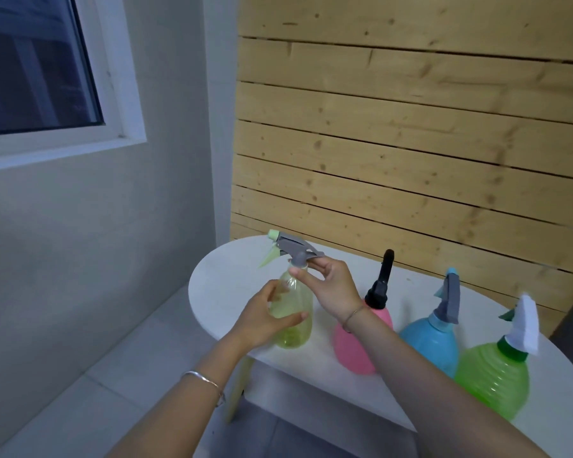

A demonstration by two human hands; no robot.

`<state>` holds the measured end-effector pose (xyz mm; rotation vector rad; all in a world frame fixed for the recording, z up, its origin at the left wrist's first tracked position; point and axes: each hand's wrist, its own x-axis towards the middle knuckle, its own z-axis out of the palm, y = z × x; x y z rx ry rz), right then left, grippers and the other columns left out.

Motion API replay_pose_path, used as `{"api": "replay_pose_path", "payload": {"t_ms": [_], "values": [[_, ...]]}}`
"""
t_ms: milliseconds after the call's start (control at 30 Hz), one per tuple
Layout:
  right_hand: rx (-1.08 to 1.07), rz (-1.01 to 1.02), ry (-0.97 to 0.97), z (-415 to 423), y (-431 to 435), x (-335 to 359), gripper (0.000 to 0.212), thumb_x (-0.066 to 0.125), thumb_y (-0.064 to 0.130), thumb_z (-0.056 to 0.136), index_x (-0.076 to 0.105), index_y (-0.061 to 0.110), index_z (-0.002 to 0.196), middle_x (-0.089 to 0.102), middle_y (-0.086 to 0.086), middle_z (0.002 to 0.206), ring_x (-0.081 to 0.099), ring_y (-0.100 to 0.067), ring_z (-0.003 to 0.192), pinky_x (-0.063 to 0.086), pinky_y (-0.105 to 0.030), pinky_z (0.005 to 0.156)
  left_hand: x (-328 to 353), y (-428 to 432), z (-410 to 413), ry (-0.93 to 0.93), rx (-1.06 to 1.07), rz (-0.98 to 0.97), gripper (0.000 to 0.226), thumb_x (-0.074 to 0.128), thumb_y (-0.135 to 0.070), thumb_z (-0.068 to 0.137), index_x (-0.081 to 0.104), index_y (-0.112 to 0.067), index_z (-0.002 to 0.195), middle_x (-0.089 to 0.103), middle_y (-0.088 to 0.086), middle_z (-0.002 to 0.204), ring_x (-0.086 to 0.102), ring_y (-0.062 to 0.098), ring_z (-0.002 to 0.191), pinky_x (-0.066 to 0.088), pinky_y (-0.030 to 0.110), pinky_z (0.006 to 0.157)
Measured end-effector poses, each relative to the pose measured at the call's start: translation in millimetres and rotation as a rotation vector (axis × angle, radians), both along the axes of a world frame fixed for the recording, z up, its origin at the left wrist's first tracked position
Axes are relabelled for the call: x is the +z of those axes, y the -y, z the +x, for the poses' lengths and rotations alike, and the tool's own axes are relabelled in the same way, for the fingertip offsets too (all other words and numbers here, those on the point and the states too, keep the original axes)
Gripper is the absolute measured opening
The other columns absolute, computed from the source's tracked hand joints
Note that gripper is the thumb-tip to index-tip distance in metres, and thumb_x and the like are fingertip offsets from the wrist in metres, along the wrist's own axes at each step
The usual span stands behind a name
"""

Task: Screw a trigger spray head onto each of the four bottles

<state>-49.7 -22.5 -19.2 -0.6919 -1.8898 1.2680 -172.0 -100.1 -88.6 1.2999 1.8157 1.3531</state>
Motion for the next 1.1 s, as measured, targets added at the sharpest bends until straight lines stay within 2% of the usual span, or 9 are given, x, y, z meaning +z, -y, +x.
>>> {"api": "replay_pose_path", "payload": {"t_ms": [133,233,300,367,467,600,667,800,1100], "values": [[-0.148,0.067,-0.01,-3.3,10.2,-3.1,0.022,0.082,0.029,0.066,0.069,0.021,0.083,0.069,0.013,0.082,0.063,0.002,0.083,0.045,-0.013,0.08,2.0,-0.4,11.6,-0.054,0.049,-0.053,0.085,0.081,-0.052,0.053,0.038,-0.031,0.124,0.047,-0.012,0.123,0.046,0.01,0.115,0.043,0.024,0.09],[-0.255,0.138,0.047,-4.5,12.6,-0.1,0.034,0.082,0.031,0.066,0.049,0.023,0.068,0.054,0.016,0.066,0.052,0.003,0.065,0.038,-0.012,0.063,4.7,1.0,18.9,-0.091,0.151,-0.035,0.094,0.079,-0.059,0.044,0.035,-0.029,0.121,0.04,-0.008,0.118,0.044,0.013,0.111,0.045,0.035,0.093],[-0.254,0.1,0.107,-1.9,12.5,8.4,0.036,0.081,0.029,0.068,0.045,0.022,0.073,0.055,0.013,0.074,0.053,-0.003,0.072,0.039,-0.018,0.068,4.2,1.4,19.9,-0.105,0.141,-0.007,0.083,0.083,-0.051,0.051,0.036,-0.027,0.115,0.042,-0.007,0.113,0.045,0.015,0.106,0.045,0.031,0.087],[-0.155,0.054,0.203,2.1,13.6,17.7,0.041,0.079,0.028,0.071,0.051,0.017,0.098,0.061,0.003,0.101,0.057,-0.014,0.098,0.041,-0.022,0.083,5.6,1.7,17.4,-0.089,0.077,0.008,0.073,0.084,-0.041,0.059,0.038,-0.027,0.114,0.045,-0.006,0.113,0.048,0.015,0.101,0.044,0.022,0.078],[-0.033,0.04,0.345,18.4,16.9,38.0,0.083,0.077,0.029,0.074,0.03,0.012,0.14,0.042,-0.002,0.14,0.039,-0.018,0.132,0.03,-0.023,0.099,10.0,1.1,11.4,-0.078,-0.024,-0.01,0.069,0.081,-0.035,0.069,0.039,-0.024,0.123,0.047,-0.003,0.121,0.051,0.017,0.105,0.045,0.024,0.079],[-0.104,0.418,0.237,66.3,18.5,70.6,0.067,0.076,0.028,0.074,0.044,0.021,0.132,0.045,0.004,0.138,0.04,-0.011,0.129,0.03,-0.021,0.104,11.5,0.9,13.4,-0.08,-0.113,-0.024,0.082,0.08,-0.032,0.071,0.029,-0.029,0.135,0.045,-0.005,0.13,0.049,0.017,0.113,0.044,0.027,0.087],[-0.138,0.575,0.342,88.8,10.9,75.0,0.071,0.076,0.034,0.073,0.042,0.023,0.134,0.039,0.002,0.144,0.033,-0.012,0.135,0.026,-0.028,0.112,10.6,-0.3,20.6,-0.052,-0.107,-0.013,0.089,0.082,-0.032,0.068,0.026,-0.029,0.137,0.042,-0.009,0.127,0.046,0.014,0.112,0.042,0.023,0.085],[-0.091,0.634,0.681,113.9,-2.9,63.4,0.094,0.077,0.045,0.069,0.026,0.024,0.146,0.014,-0.001,0.159,0.008,-0.02,0.147,0.01,-0.038,0.119,6.1,-7.8,33.1,-0.054,-0.105,0.019,0.087,0.081,-0.026,0.07,0.026,-0.024,0.138,0.041,-0.01,0.127,0.044,0.015,0.116,0.04,0.019,0.087],[-0.057,0.742,0.942,123.8,-13.3,47.3,0.102,0.073,0.049,0.071,0.014,0.02,0.149,0.003,0.0,0.161,0.001,-0.018,0.148,-0.005,-0.037,0.119,2.6,-15.4,37.5,-0.033,-0.157,-0.005,0.086,0.077,-0.022,0.076,0.02,-0.025,0.14,0.038,-0.01,0.13,0.039,0.013,0.12,0.035,0.025,0.093]]}}
